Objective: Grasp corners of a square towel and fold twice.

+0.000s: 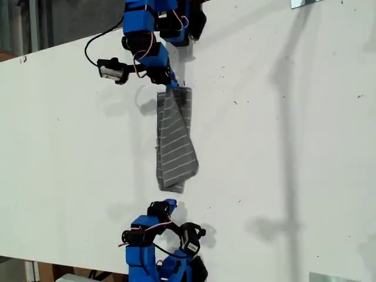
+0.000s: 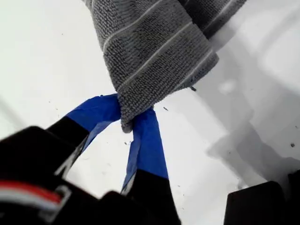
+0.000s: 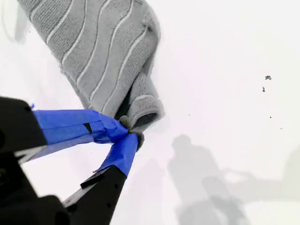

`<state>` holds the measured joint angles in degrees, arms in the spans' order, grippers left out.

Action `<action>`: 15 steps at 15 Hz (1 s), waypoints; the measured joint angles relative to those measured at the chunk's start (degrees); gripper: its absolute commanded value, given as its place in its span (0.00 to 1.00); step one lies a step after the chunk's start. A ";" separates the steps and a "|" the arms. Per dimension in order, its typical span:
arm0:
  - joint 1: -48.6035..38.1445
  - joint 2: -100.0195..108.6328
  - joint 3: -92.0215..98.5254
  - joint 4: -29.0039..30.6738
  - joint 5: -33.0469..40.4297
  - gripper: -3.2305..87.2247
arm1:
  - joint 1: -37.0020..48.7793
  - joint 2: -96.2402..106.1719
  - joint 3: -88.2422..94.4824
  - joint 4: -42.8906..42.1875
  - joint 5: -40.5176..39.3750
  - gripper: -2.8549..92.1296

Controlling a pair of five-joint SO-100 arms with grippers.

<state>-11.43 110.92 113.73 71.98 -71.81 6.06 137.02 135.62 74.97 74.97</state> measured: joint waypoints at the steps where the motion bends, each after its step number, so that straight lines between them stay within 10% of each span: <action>1: 0.00 -0.62 0.09 -1.32 0.00 0.03 | 0.00 -0.35 0.09 -1.32 0.00 0.03; 15: 10.28 -49.13 -45.09 1.14 -3.78 0.27 | -1.32 -7.82 0.09 -6.50 0.09 0.03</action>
<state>-1.14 61.79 68.64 73.12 -75.59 4.75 129.20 135.70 68.47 75.06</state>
